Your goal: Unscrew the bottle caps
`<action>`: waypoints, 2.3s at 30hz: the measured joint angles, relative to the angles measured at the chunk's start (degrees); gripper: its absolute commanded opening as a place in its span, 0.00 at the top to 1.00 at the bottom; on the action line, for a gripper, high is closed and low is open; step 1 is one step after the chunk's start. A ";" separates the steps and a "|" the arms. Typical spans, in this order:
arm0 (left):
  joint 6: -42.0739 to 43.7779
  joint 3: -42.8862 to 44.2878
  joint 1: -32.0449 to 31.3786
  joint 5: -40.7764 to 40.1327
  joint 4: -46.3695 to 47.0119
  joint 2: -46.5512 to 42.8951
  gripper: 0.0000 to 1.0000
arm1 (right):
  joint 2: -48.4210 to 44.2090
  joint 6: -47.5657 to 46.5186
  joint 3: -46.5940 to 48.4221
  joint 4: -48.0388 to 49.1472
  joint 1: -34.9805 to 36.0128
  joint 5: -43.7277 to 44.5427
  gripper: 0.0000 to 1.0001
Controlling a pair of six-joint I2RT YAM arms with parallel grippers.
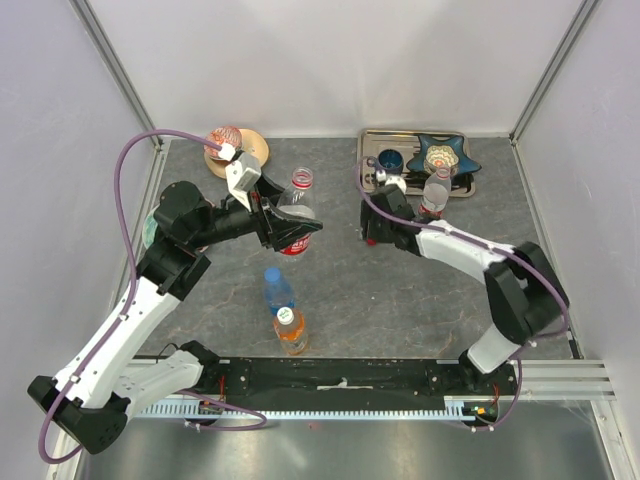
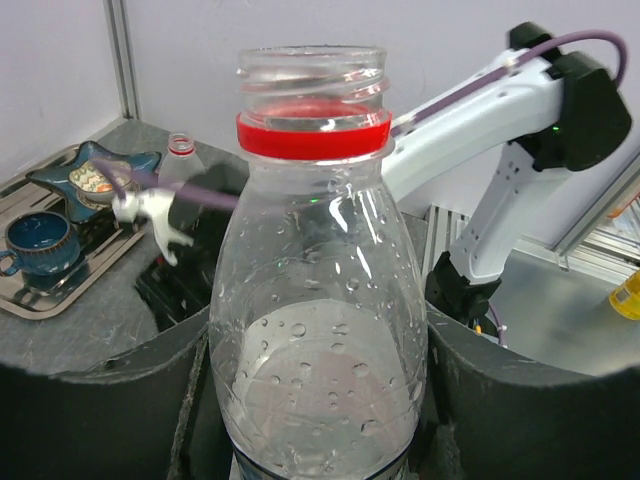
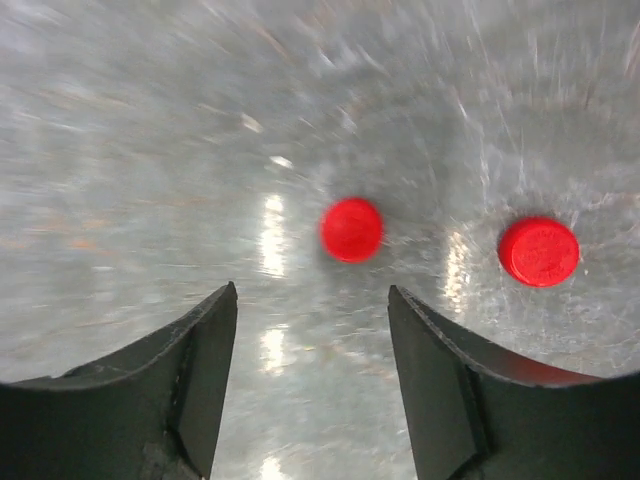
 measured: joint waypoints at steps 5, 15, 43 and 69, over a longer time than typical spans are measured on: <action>-0.04 0.00 0.00 -0.92 0.68 -0.02 0.41 | -9.99 -0.13 9.92 -4.68 1.38 0.46 0.27; -1.31 4.87 -0.66 2.78 0.79 10.25 0.40 | -38.10 -5.68 14.73 -0.26 5.92 -4.61 0.20; 3.43 12.96 -11.17 5.33 -10.25 19.80 0.38 | -38.07 -5.46 15.41 -0.66 6.25 -27.74 0.54; 10.21 18.73 -11.28 -22.14 -23.26 12.46 0.01 | -37.18 -10.40 18.95 -5.79 6.34 -4.74 1.00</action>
